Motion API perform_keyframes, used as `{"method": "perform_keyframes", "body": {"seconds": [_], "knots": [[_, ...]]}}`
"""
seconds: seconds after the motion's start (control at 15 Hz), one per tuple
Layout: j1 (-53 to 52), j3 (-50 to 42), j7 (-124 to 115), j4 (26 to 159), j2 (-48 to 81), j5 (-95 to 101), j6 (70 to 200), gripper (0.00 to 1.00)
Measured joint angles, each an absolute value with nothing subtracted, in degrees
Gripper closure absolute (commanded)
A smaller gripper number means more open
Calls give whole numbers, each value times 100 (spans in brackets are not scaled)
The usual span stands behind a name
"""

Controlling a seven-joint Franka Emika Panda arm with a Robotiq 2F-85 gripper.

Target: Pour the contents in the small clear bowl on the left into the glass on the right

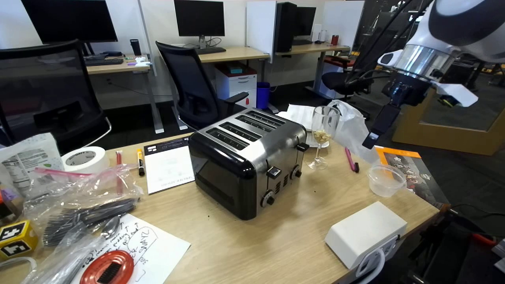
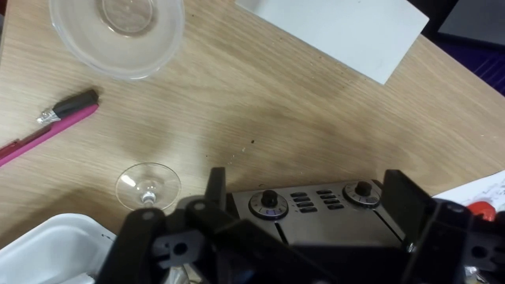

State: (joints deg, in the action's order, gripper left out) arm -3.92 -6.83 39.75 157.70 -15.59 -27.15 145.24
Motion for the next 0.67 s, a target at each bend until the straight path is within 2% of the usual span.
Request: {"method": "perform_keyframes", "body": {"seconds": [0.67], "knots": [[-393, -690, 3911, 15771, -1534, -2687, 14525, 0]]}}
